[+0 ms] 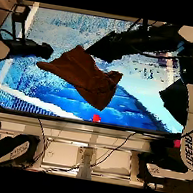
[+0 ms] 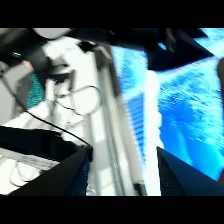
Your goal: Fold the clothes and pants, and hang the long-sleeved shirts on hangers.
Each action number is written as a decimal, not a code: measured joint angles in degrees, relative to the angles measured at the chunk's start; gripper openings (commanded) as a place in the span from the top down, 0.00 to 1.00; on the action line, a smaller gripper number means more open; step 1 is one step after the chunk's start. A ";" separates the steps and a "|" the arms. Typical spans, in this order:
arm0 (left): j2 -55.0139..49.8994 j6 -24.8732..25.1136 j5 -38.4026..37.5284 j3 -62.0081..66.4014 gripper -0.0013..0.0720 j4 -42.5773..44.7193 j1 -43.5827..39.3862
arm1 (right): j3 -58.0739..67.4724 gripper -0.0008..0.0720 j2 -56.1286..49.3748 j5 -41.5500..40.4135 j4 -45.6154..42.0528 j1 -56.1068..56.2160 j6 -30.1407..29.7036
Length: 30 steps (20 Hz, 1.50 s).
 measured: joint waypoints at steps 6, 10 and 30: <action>-4.74 -8.79 3.85 -4.87 0.15 1.79 12.79 | 0.00 0.70 -0.02 -1.03 -11.93 0.35 1.75; -12.55 -8.76 4.74 -6.19 0.02 -8.15 18.38 | 0.00 0.19 -0.07 -1.29 -16.76 0.35 2.08; -29.14 0.15 14.38 -6.54 0.95 -35.28 17.35 | -7.21 0.13 -1.16 -1.55 -34.95 0.37 3.30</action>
